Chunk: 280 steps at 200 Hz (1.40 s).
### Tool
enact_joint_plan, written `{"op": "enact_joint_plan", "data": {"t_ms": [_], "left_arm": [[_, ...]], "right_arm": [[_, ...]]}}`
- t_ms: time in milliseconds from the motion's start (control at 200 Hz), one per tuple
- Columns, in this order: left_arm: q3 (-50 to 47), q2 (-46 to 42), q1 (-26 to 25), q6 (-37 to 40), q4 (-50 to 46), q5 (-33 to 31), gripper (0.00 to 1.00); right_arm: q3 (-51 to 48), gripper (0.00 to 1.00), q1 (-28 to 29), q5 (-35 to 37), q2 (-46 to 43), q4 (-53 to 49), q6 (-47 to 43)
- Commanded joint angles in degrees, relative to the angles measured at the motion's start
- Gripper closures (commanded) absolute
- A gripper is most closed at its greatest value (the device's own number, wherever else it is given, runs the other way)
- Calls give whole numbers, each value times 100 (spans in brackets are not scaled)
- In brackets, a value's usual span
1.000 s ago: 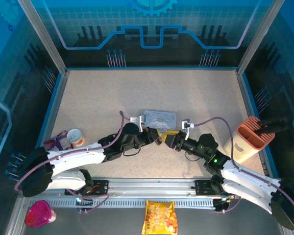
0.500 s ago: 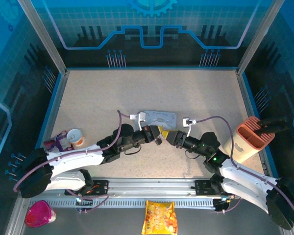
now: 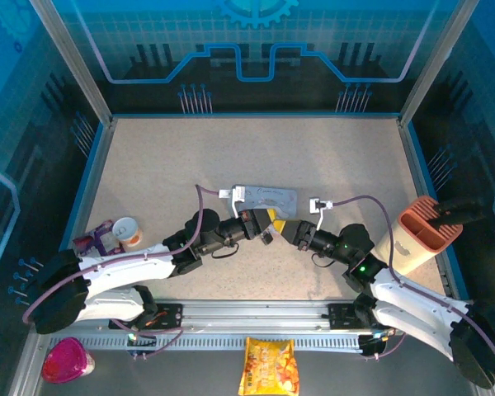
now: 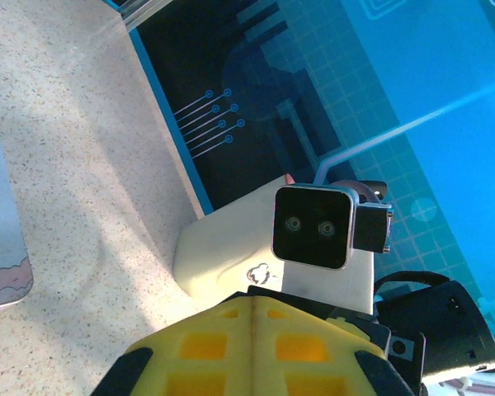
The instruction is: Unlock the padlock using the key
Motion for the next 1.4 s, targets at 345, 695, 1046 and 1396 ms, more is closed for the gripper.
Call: {"op": "enact_joint_plan", "data": {"t_ms": [345, 695, 1046, 1396], "left_arm": [[-78, -113, 74, 168, 256, -1, 100], [-170, -210, 146, 179, 280, -30, 100], [-218, -39, 137, 75, 557, 78, 100], [-133, -254, 155, 242, -522, -243, 63]], "right_arm": [[-53, 76, 211, 142, -76, 371, 77], [-25, 79, 289, 278, -197, 134, -124], [71, 85, 319, 423, -185, 45, -125], [514, 100, 302, 1142, -981, -2580, -862]]}}
